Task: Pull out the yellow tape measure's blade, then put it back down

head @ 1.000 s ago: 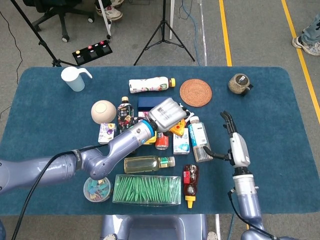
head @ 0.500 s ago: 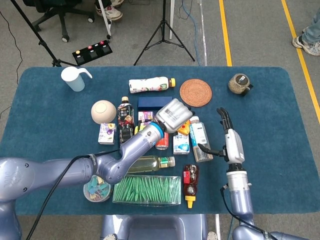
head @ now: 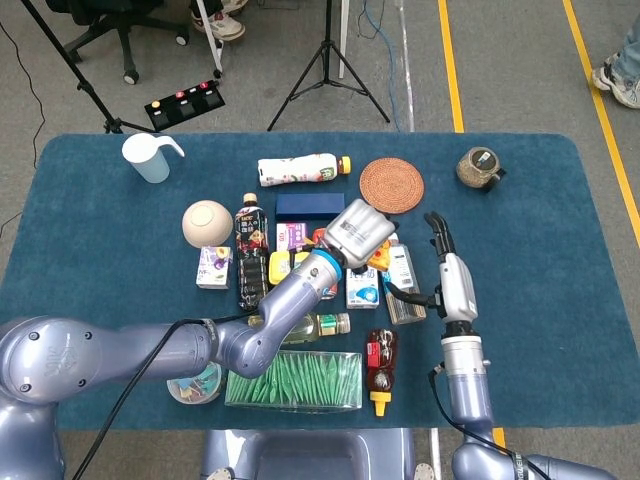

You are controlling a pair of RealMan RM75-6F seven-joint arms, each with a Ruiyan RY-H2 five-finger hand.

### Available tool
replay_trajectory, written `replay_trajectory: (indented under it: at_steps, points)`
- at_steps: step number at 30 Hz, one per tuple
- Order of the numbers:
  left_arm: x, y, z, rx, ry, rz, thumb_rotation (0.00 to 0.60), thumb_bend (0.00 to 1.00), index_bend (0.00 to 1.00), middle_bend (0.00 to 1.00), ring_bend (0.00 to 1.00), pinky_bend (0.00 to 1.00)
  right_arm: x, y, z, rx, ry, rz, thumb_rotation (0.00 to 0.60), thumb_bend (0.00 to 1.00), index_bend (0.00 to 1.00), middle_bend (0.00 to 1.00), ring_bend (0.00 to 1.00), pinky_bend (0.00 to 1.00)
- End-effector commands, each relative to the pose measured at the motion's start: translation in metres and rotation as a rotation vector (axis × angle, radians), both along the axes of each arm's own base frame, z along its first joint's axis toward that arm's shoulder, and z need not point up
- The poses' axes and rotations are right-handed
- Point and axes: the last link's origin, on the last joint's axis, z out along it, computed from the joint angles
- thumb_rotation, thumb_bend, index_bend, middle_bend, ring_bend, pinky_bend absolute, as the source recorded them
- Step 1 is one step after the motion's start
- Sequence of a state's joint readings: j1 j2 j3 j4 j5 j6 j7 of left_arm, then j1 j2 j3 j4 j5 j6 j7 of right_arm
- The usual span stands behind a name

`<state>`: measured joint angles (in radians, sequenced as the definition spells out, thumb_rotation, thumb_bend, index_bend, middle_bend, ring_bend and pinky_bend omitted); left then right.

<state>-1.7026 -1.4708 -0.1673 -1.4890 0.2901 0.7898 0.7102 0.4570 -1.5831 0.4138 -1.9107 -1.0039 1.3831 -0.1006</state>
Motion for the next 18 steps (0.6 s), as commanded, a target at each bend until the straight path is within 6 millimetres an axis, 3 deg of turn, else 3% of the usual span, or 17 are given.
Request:
replay_trajectory:
  at_steps: [1, 18]
  points:
    - [0.0033, -0.0008, -0.0012, -0.001, -0.004, 0.002, 0.6, 0.26, 0.55, 0.43, 0.42, 0.51, 0.0005, -0.0002, -0.0016, 0.002, -0.005, -0.003, 0.6, 0.14, 0.0, 0.0, 0.01, 0.14]
    - [0.0112, -0.0046, -0.0064, 0.006, -0.015, 0.027, 0.6, 0.26, 0.55, 0.43, 0.42, 0.52, 0.0017, -0.002, -0.0072, 0.006, 0.009, -0.015, 0.6, 0.14, 0.0, 0.0, 0.01, 0.14]
